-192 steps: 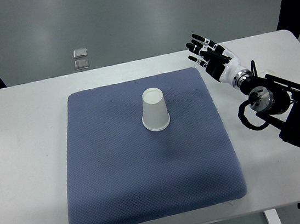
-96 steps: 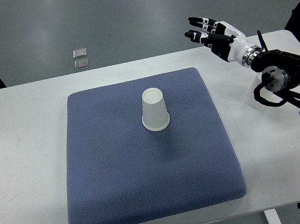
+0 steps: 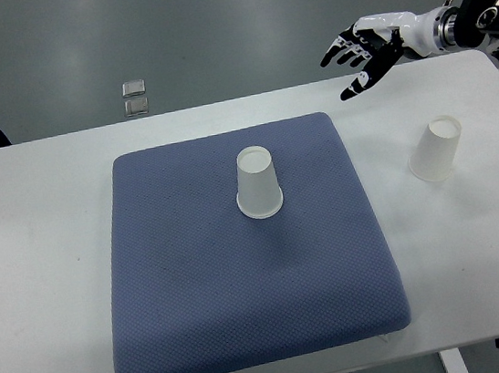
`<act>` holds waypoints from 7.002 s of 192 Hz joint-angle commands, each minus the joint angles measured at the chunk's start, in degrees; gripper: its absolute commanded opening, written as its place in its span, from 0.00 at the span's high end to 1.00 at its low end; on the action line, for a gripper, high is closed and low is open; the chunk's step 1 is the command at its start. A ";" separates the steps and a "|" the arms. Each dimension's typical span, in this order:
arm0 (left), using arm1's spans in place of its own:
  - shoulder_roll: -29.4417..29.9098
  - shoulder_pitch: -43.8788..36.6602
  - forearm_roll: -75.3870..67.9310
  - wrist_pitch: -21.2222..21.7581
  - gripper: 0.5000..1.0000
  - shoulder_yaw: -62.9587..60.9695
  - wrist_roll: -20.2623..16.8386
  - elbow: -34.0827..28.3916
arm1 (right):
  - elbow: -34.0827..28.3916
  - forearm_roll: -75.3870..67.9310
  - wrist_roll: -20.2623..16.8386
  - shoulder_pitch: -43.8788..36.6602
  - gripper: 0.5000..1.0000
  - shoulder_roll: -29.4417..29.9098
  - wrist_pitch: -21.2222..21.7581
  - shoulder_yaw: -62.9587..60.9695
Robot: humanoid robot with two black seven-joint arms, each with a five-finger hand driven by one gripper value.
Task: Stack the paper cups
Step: 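Move the right hand over the loose white paper cup on the table, then lower the right hand and close its fingers around the cup, then lift the grasped cup up off the table with the right hand, then carry the cup over the cushion cup and lower it onto it, then press the held cup down over the cup on the cushion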
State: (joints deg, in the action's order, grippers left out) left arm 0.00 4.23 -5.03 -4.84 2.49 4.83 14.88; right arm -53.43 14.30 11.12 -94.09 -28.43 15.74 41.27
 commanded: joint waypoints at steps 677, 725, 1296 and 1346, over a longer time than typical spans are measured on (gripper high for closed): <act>0.00 -0.36 0.02 0.01 0.00 -0.21 0.01 0.59 | 7.20 4.77 -11.91 5.94 0.61 12.26 -7.13 26.23; 0.00 -0.36 0.02 0.01 0.00 -0.21 0.01 0.59 | 6.93 4.86 -11.91 3.83 0.61 11.82 -6.33 26.41; 0.00 -0.36 0.02 0.01 0.00 -0.21 0.01 2.26 | -9.94 -10.34 -11.82 -29.13 0.59 28.43 2.19 13.75; 0.00 -0.36 0.02 0.01 0.00 -0.21 0.01 2.26 | -9.85 -10.26 -11.82 -27.55 0.58 28.43 2.02 13.75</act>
State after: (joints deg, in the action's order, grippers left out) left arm 0.00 3.87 -5.01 -4.84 2.29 4.83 17.14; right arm -63.34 3.95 -0.70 -122.49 0.00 17.91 55.02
